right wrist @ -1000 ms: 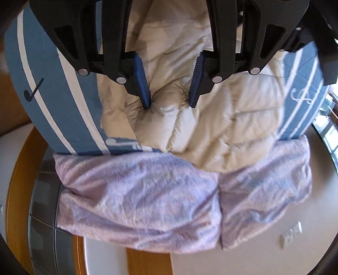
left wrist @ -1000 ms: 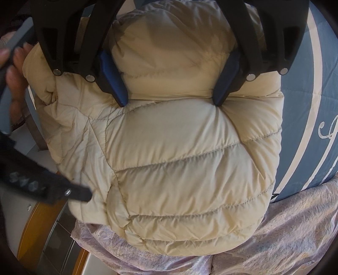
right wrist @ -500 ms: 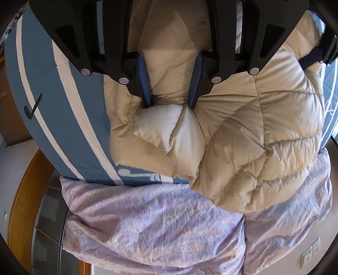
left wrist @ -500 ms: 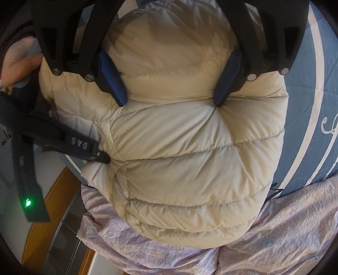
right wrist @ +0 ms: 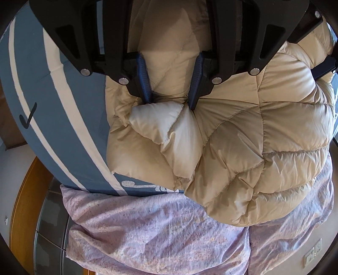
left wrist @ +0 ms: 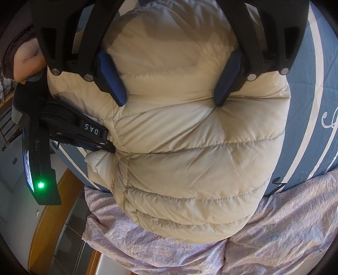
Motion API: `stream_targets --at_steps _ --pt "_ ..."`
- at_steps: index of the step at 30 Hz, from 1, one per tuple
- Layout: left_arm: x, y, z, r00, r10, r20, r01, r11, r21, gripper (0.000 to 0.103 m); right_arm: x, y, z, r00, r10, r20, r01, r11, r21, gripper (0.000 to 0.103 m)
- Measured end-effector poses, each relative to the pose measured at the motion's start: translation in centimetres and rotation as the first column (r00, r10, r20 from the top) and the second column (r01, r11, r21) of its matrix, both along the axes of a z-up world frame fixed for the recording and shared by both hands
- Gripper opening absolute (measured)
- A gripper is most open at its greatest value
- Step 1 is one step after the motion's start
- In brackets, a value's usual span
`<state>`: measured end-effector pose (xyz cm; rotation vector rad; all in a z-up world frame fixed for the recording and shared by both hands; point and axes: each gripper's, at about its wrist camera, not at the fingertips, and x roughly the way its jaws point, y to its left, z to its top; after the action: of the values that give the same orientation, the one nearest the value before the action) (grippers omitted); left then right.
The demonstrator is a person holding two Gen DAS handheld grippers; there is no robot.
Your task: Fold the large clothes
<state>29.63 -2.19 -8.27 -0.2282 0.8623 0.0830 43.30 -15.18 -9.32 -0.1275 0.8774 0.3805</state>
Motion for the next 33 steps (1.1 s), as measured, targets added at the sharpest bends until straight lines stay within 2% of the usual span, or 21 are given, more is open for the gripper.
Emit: stream_targets --at_steps 7,14,23,33 --pt "-0.3 -0.2 0.2 1.000 -0.002 0.008 0.002 1.000 0.017 0.084 0.0 0.3 -0.1 1.000 0.000 0.014 0.001 1.000 -0.022 0.036" --pt "-1.1 0.2 1.7 0.999 0.003 0.032 -0.004 0.999 0.034 0.084 -0.3 0.2 -0.1 1.000 0.000 0.021 0.000 1.000 -0.014 0.036" --pt "-1.1 1.7 4.2 0.995 0.038 0.089 -0.048 0.992 0.118 0.084 -0.3 0.0 0.0 1.000 0.004 0.026 -0.004 1.000 -0.007 0.036" --pt "2.1 2.9 5.2 0.995 0.027 0.099 -0.047 0.977 0.207 0.084 -0.4 -0.2 0.1 0.999 0.004 0.035 -0.004 1.000 0.004 0.036"
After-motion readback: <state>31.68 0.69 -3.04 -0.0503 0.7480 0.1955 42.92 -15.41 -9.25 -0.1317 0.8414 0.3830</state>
